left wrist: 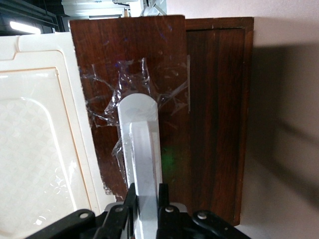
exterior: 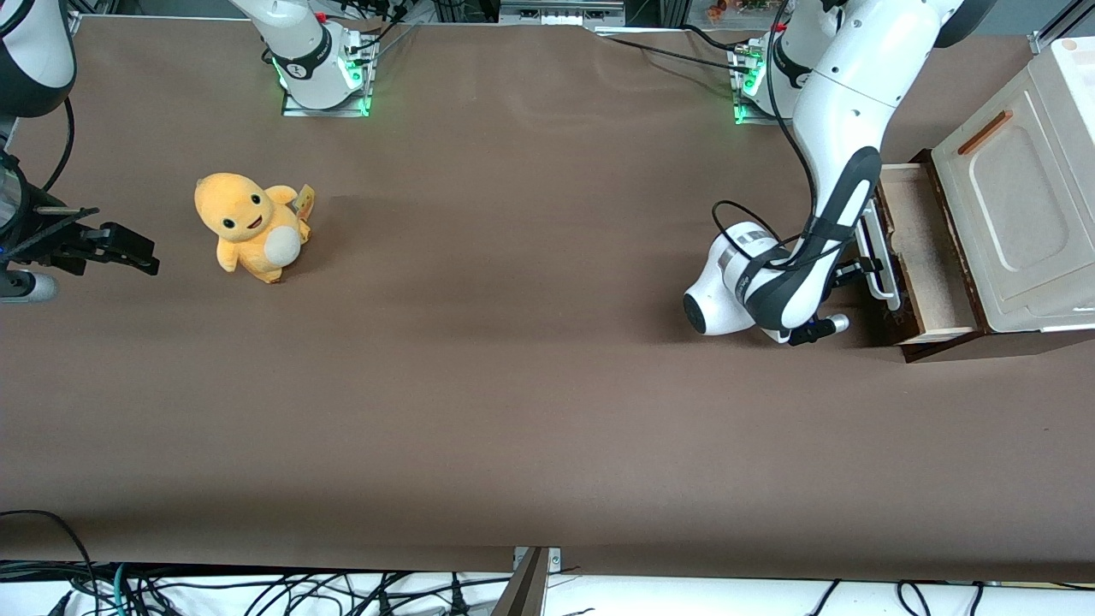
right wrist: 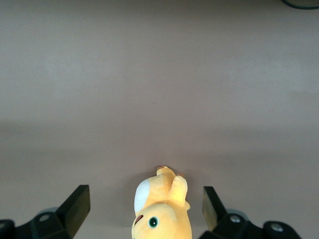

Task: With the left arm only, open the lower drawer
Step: 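Pull the handle with the left gripper, sliding the drawer out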

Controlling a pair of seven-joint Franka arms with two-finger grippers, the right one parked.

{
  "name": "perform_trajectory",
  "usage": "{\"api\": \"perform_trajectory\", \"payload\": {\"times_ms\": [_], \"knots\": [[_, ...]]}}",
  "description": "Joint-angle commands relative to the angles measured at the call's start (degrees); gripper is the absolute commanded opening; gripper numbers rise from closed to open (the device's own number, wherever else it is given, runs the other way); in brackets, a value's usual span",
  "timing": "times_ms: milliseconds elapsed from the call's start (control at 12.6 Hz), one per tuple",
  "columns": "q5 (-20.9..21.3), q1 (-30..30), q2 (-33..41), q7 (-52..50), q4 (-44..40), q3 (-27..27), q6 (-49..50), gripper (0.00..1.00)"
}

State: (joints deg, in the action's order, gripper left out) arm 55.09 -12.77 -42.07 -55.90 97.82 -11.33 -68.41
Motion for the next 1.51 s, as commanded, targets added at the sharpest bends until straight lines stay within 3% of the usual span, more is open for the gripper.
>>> {"api": "perform_trajectory", "payload": {"times_ms": [0, 319, 558, 876, 956, 1434], "knots": [[-1.39, -0.67, -0.73, 0.79, -1.93, -0.09, 2.49, 0.09], [-1.39, -0.67, -0.73, 0.7, -1.93, -0.18, 2.49, 0.12], [-1.39, -0.59, -1.08, 0.7, -2.02, -0.09, 2.41, 0.69], [-4.37, -0.5, -1.08, 1.58, -4.21, -0.18, 2.14, 0.85], [-5.77, -0.5, -1.08, 1.67, -5.44, -0.18, 1.88, 1.0], [-12.63, -0.67, -0.91, 10.53, -17.29, -2.03, 2.05, 1.0]]}}
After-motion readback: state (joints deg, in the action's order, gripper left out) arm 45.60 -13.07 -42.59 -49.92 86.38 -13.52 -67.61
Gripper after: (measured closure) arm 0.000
